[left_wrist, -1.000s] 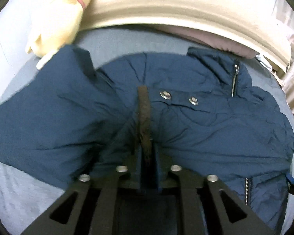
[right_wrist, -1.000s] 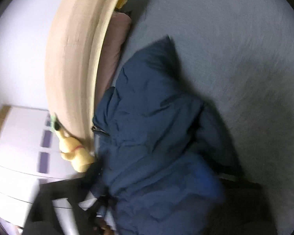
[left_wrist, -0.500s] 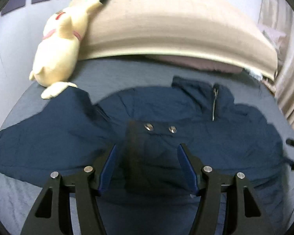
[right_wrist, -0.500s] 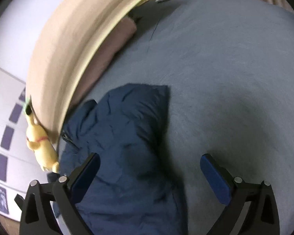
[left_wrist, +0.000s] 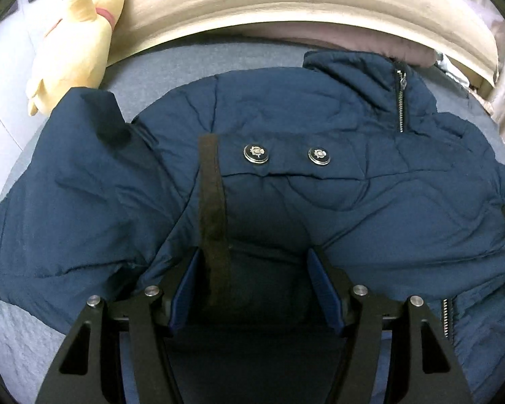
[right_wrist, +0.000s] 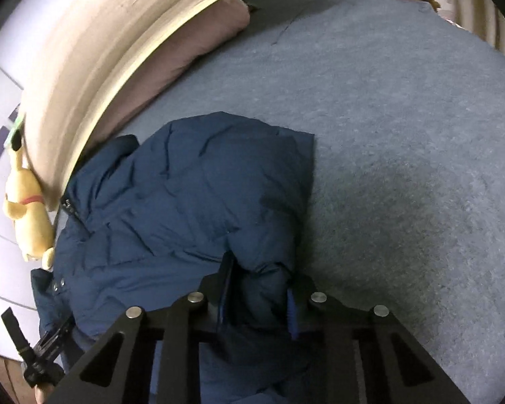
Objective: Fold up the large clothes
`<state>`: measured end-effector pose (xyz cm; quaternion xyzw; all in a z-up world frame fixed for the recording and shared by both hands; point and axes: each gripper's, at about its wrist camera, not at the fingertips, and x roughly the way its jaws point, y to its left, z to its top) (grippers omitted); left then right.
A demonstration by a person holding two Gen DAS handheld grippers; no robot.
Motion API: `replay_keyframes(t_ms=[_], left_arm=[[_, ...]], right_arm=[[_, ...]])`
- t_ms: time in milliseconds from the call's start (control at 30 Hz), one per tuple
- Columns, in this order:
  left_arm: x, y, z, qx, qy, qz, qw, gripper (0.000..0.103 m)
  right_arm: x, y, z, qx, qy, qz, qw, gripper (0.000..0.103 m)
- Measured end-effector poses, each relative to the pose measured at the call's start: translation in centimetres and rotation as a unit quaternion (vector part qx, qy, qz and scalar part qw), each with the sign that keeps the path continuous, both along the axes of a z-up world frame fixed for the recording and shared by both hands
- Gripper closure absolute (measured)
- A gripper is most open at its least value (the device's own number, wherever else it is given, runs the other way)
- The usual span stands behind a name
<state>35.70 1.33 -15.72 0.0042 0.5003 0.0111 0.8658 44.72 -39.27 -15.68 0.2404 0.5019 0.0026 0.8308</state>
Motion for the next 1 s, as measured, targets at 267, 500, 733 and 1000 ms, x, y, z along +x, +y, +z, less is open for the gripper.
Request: replay_keyframes(t_ms=[267, 500, 733, 1000], left_arm=[[-1.2, 0.6, 3.7, -0.006, -0.045, 0.008, 0.9989, 0.036], [-1.1, 0.3, 2.3, 0.007, -0.028, 0.016, 0.9994, 0.035], [-0.6, -0.1, -0.1, 0.046, -0.001, 0.003, 0.9989, 0.031], [-3.5, 0.4, 3.0, 0.027, -0.03, 0.012, 0.9991, 0.032]], right_arm=[[-3.2, 0.7, 4.9, -0.043, -0.061, -0.02, 0.997, 0.019], [-4.7, 3.0, 3.2, -0.056, -0.035, 0.016, 0.998, 0.019], [-4.5, 2.0, -0.3, -0.079, 0.002, 0.017, 0.997, 0.046], [-7.2, 1.7, 2.8, -0.091, -0.04, -0.021, 0.995, 0.02]])
